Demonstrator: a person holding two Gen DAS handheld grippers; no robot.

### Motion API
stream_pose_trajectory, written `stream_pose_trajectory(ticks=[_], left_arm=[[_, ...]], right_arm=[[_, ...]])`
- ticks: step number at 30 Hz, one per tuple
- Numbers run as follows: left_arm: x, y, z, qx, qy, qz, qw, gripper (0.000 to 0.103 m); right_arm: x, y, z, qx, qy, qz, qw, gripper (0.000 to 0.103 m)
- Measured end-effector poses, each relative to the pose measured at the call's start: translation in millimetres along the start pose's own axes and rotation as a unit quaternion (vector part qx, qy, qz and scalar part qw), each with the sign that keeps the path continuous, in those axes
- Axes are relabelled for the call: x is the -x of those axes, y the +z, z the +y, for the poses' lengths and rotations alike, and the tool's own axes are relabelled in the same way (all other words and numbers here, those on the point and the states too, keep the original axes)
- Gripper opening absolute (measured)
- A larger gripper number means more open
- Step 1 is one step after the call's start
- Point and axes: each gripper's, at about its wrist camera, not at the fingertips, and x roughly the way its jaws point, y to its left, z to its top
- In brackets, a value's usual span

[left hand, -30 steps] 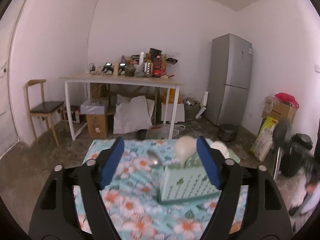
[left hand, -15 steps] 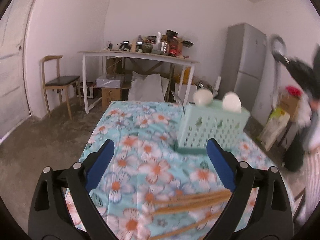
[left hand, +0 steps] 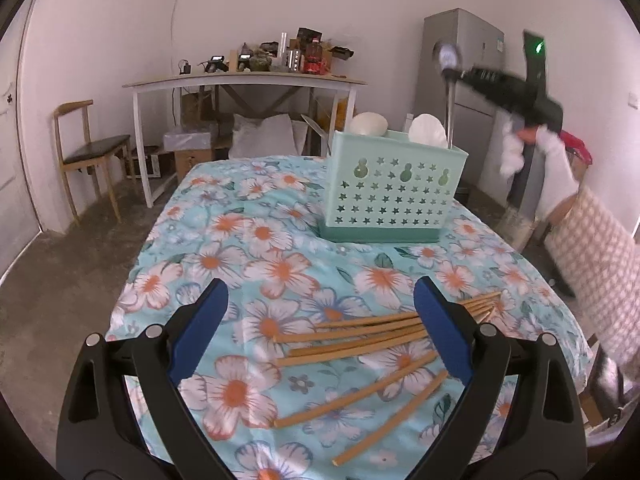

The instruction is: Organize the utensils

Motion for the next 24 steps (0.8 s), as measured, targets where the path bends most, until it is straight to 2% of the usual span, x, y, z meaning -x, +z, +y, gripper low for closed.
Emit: stream_pose_trajectory(ticks=[3,5,12,16,20,24], left_arm=[[0.4,-3.9,-1.2,-0.005,-0.007,0.002,1.0000,0.090],[1.3,-5.7,-1.2,-0.007,-0.010,0.002,0.9999,0.090],[7.6,-9.2,1.7,0.011,-0.028,0.001,0.9996,0.090],[13.7,-12.4,0.0,0.011,-0.031,-0.003,0.9995,0.090],[19.1,-17.4,-2.4,0.008,-0.029,0.001,0.9996,0.090],[22.4,-22.3,-4.8,0.009,-0.031,0.006,0.9995,0.093]], right_arm=[[6.1,-13.6,-7.7,-0.029,0.000,0.023,0.999,0.017],[21.1,-15.6,-11.6,-0.047,-0.001,0.020,0.999,0.030],[79.3,-5.3,-18.7,-0.091,0.013,-0.006,0.996,0.034],[108.7,-14.3,-12.1,-0.101,0.019,-0.003,0.995,0.039],[125.3,-44.9,-1.5,-0.106,0.025,0.053,0.993,0.044],[131.9,-93.8,7.0,-0.125,0.023,0.141,0.982,0.047]])
